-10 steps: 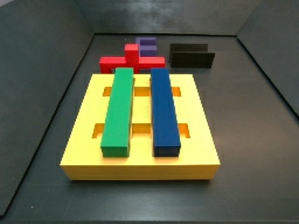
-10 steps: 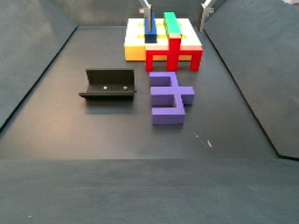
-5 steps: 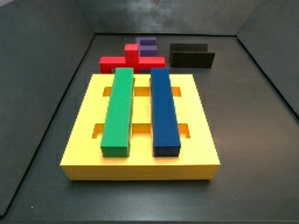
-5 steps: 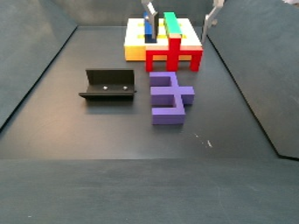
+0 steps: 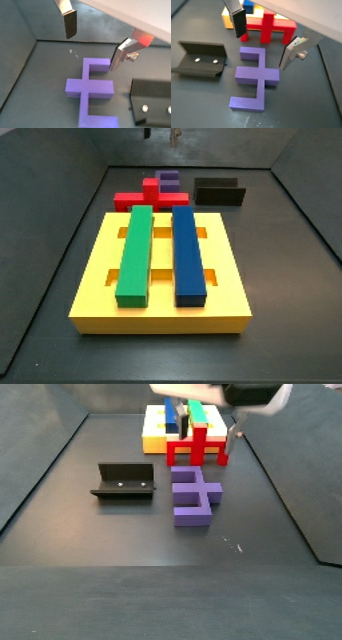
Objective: Pick up the purple object. Move up. Place the purple object on the fixture. Regrasp the purple object. Move to above the board. Insert the purple object.
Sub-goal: Pick up the purple object.
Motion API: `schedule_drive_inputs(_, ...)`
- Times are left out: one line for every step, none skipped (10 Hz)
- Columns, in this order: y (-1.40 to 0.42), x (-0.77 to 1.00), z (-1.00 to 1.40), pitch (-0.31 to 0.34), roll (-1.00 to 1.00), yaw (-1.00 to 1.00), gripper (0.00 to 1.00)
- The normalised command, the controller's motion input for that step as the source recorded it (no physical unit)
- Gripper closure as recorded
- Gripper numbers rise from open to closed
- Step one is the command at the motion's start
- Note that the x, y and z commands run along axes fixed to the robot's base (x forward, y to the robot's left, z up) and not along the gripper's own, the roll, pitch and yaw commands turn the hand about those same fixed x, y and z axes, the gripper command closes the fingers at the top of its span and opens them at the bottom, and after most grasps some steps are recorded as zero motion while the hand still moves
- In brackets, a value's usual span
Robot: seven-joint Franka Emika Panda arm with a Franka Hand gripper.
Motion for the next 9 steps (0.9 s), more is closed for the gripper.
schedule_drive_inputs(0.01, -0.04, -0.33, -0.071, 0.00, -1.00, 0.00)
schedule_drive_inputs(0.01, -0.02, -0.32, -0.059, 0.00, -1.00, 0.00)
schedule_drive_inputs(0.02, 0.00, -0.31, -0.047, 0.00, -1.00, 0.00)
schedule_drive_inputs(0.05, 0.00, -0.31, -0.036, 0.00, -0.97, 0.00)
schedule_drive_inputs(0.09, 0.00, -0.31, -0.036, 0.00, -0.93, 0.00)
schedule_drive_inputs(0.11, -0.06, -0.35, -0.069, 0.00, -0.85, 0.00)
schedule_drive_inputs(0.13, -0.13, -0.33, -0.109, -0.02, -0.79, 0.00)
schedule_drive_inputs(0.07, -0.15, -0.29, -0.109, 0.00, -0.73, 0.00)
schedule_drive_inputs(0.00, 0.00, -0.31, -0.029, 0.00, -0.42, 0.00)
